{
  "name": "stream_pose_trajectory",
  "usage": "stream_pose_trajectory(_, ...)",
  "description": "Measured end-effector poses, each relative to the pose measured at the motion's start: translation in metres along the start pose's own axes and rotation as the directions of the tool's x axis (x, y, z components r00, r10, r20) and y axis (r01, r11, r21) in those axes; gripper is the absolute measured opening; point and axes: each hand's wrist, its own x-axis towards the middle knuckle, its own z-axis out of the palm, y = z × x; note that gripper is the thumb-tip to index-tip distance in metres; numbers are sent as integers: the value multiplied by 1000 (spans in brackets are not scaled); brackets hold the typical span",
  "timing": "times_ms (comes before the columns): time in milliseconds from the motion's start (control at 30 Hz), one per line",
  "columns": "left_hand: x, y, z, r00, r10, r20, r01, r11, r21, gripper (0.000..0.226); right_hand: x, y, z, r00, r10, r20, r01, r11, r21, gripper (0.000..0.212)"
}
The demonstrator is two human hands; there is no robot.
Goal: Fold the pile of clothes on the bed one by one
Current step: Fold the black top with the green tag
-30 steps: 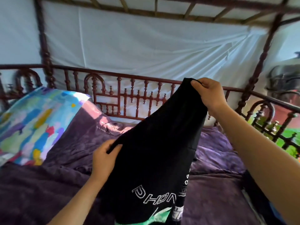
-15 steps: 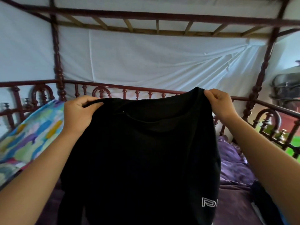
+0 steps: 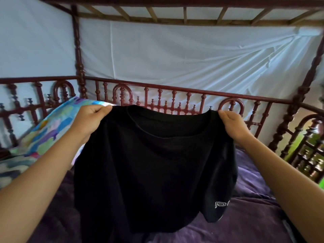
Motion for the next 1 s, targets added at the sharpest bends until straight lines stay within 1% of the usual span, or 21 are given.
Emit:
stream_pose_trajectory(67,0,-11,-1,999,-37,-15,37,999,4,34,0,10,6,998,-6,57,6,1000,5,43)
stream_pose_trajectory(133,3,-21,0,999,-36,-30,37,999,35,25,3,19,12,997,-7,83,7,1000,1,43)
stream_pose_trajectory(267,24,-28,15,1000,-5,-10,7,979,204,23,22,32,26,997,43,59,-41,998,-40,42)
stream_pose_trajectory(367,53,-21,37,1000,-20,11,16,962,273,25,48,35,38,986,168,-10,-168,978,-120,44)
stream_pose_trajectory(433,75,-18,50,999,-38,30,28,954,299,26,70,32,45,969,233,-86,-240,966,-92,41)
stream_pose_trajectory(500,99,-14,61,999,-28,21,20,947,320,32,94,25,49,952,261,-161,-269,962,-35,37)
stream_pose_trajectory(600,135,-9,76,999,39,-23,-31,963,267,23,132,17,48,940,224,-257,-239,971,-27,38)
stream_pose_trajectory(667,161,-3,85,993,103,-65,-84,965,249,22,157,10,45,938,156,-310,-168,986,-12,35)
stream_pose_trajectory(800,201,6,101,968,195,-160,-171,974,151,17,194,-4,36,908,69,-413,-19,992,124,29)
stream_pose_trajectory(867,205,2,105,959,221,-179,-210,974,81,15,198,-3,31,910,47,-412,18,988,153,29)
stream_pose_trajectory(933,192,-14,104,961,245,-125,-241,969,51,10,187,6,30,927,45,-373,13,988,152,32)
stream_pose_trajectory(1000,162,-42,102,969,246,-2,-244,964,107,6,160,30,35,945,55,-323,-25,995,97,36)
